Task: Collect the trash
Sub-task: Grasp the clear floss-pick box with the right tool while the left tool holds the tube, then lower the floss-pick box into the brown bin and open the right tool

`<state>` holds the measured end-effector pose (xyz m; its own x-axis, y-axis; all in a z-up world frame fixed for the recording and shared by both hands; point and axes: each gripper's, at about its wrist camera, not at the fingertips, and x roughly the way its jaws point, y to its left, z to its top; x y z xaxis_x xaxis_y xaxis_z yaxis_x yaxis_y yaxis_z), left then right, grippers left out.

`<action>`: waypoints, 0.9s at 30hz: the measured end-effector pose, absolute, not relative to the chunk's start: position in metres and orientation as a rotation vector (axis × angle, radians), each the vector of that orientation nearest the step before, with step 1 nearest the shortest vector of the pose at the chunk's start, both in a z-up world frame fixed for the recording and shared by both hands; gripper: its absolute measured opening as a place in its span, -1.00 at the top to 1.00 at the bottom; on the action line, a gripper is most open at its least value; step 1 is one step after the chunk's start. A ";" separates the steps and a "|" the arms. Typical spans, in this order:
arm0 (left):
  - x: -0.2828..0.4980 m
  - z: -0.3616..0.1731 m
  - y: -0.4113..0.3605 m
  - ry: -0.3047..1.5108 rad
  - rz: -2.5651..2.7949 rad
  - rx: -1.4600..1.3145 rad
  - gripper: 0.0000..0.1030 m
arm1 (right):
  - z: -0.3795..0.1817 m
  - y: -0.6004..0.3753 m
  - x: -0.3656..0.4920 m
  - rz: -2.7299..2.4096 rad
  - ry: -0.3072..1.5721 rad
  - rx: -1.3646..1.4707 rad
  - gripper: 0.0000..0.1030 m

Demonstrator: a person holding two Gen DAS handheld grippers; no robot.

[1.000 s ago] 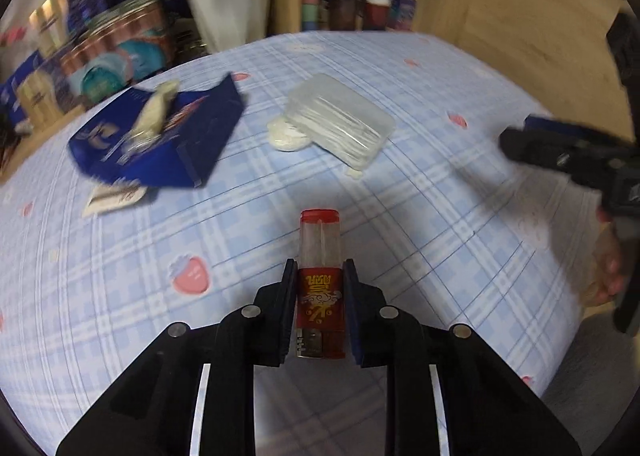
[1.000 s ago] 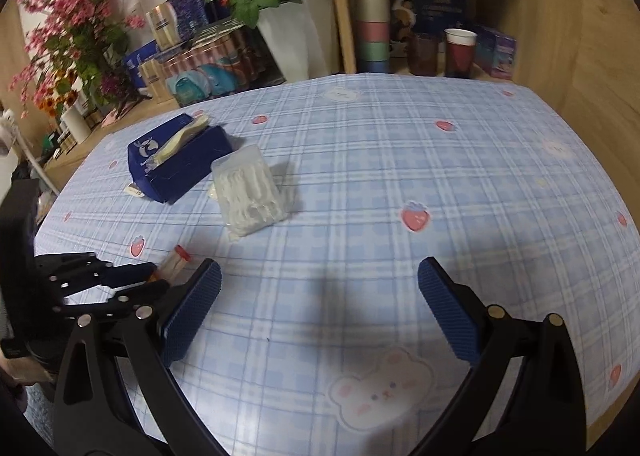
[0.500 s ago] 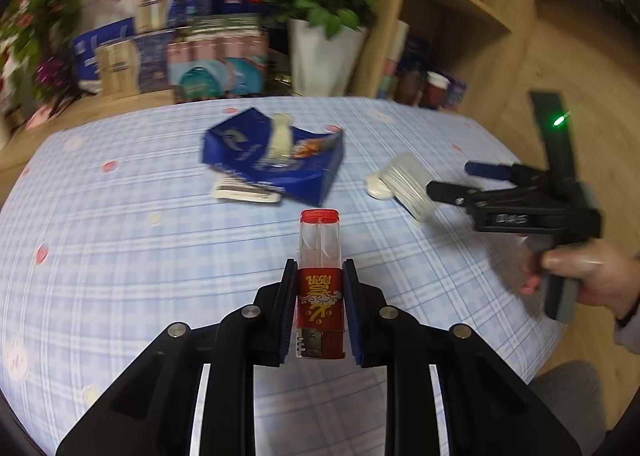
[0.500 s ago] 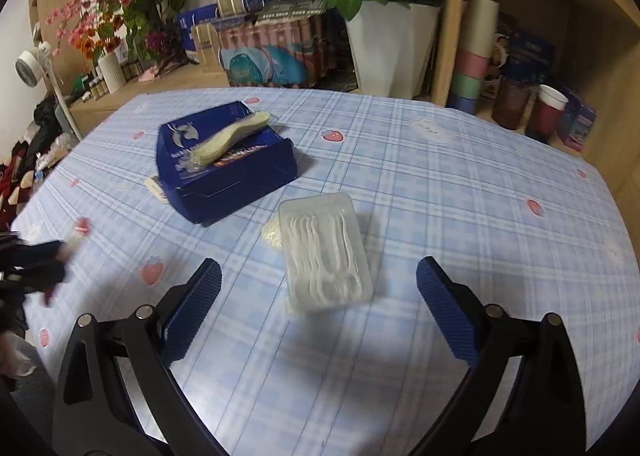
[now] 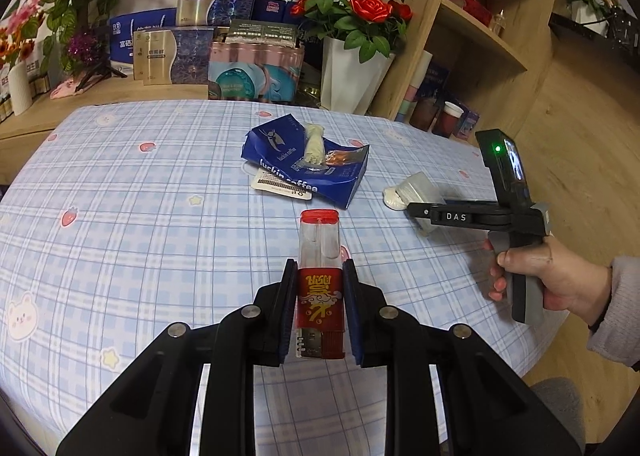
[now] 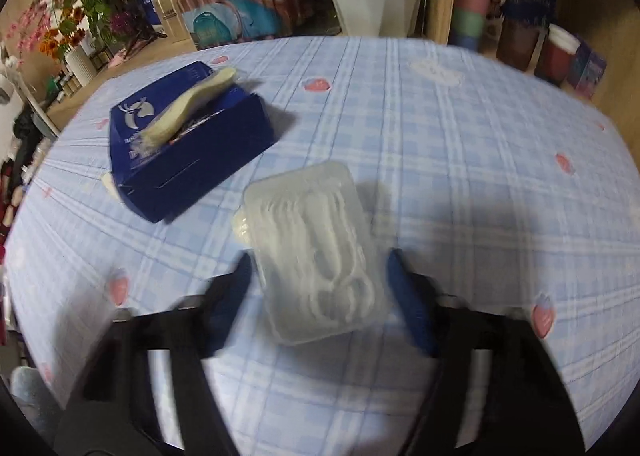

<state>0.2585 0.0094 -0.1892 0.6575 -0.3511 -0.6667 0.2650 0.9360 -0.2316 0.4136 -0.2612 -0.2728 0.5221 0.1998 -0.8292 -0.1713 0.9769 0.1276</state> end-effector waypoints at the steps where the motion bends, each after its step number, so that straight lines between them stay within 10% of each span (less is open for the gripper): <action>1: 0.257 -0.188 0.010 0.776 -0.350 -0.121 0.57 | -0.271 -0.261 0.411 0.230 0.997 0.045 -0.16; 27: 0.154 -0.135 0.025 0.694 -0.385 -0.166 0.57 | -0.182 -0.234 0.222 0.389 0.756 0.073 -0.05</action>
